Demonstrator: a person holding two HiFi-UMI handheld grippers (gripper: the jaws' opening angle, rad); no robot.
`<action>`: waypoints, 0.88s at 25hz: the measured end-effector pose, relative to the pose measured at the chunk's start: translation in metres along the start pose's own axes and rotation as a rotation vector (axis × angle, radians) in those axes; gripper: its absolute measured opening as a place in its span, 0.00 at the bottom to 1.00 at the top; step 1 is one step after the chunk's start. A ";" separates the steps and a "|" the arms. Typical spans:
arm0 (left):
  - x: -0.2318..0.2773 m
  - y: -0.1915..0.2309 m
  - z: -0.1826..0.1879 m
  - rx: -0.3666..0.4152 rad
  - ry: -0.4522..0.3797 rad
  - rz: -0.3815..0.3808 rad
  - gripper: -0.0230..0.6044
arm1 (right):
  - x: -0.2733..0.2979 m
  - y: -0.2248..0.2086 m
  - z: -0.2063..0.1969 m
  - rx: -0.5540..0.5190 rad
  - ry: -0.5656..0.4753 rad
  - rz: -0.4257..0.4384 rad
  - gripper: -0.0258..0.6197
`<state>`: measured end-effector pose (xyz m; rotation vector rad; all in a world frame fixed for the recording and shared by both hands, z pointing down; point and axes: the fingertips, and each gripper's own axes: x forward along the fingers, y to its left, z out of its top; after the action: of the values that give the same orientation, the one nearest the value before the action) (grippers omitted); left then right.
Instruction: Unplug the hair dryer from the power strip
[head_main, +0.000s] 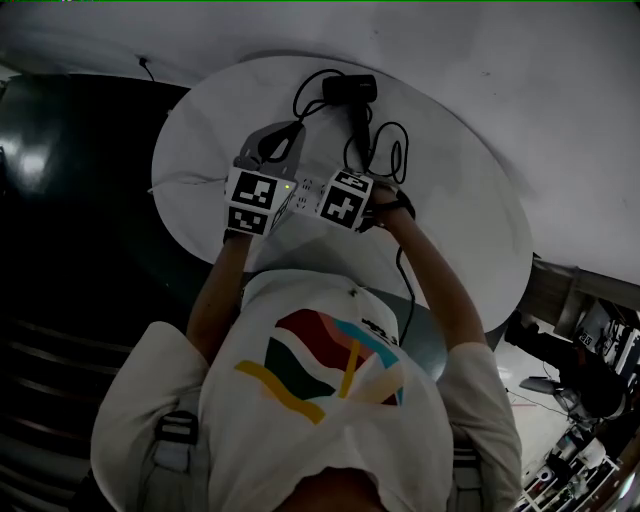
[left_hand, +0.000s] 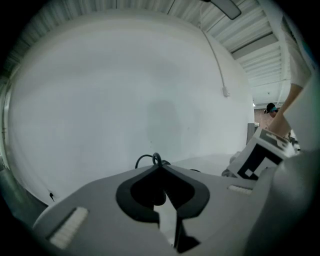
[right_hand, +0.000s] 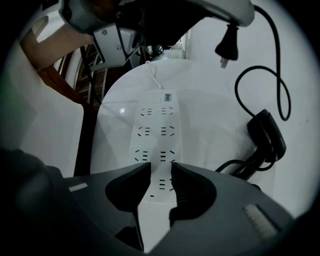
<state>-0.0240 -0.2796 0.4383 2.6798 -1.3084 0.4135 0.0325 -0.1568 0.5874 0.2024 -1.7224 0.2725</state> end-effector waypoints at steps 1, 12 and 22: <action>0.004 -0.002 -0.008 0.002 0.020 -0.012 0.06 | 0.000 -0.001 0.000 0.005 -0.001 0.000 0.26; 0.048 -0.022 -0.080 0.112 0.219 -0.099 0.06 | -0.001 -0.002 0.001 0.042 -0.017 0.012 0.25; 0.061 -0.001 -0.101 0.075 0.254 -0.044 0.14 | -0.002 -0.008 0.001 0.063 -0.034 0.018 0.21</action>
<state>-0.0058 -0.3011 0.5532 2.6014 -1.1802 0.7825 0.0341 -0.1644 0.5856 0.2390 -1.7513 0.3387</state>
